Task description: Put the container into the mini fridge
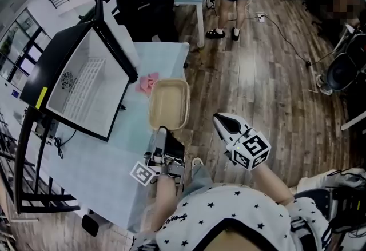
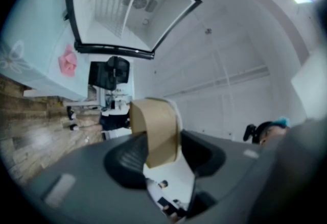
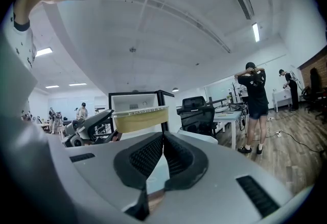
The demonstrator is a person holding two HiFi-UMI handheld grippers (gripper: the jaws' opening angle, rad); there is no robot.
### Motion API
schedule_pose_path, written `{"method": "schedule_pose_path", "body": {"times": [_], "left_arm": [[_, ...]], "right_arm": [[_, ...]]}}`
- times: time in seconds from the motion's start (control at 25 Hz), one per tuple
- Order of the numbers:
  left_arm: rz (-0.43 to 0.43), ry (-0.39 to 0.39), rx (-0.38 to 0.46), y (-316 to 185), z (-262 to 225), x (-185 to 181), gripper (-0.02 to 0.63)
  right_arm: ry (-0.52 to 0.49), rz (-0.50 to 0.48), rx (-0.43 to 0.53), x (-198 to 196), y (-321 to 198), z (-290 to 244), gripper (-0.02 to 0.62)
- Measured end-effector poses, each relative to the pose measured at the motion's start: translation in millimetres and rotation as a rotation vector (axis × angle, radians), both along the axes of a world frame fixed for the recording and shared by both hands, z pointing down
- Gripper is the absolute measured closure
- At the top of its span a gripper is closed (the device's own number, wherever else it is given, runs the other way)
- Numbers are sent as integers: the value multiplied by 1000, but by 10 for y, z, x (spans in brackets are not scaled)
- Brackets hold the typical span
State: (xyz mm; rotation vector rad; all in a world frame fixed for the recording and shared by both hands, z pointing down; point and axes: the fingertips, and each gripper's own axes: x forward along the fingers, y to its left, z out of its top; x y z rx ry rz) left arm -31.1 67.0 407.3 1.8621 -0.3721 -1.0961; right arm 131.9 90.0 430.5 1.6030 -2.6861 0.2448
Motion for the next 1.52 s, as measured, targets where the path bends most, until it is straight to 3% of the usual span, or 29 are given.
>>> {"method": "schedule_pose_path", "body": {"times": [0.84,1.16,1.52], "left_arm": [[-115,8,11,-1632,-108,-808,405],[-188,6,18,-1903,-162,-1189,405],[-339,-9,23,-2037,-191,-1575,407]], "right_arm": [[18,-81,23,-687,-1687,-143,574],[22,-151,8,-1045,-1999,-96,574],[14,-269,-11,-1298,-2291,-17,574]]}}
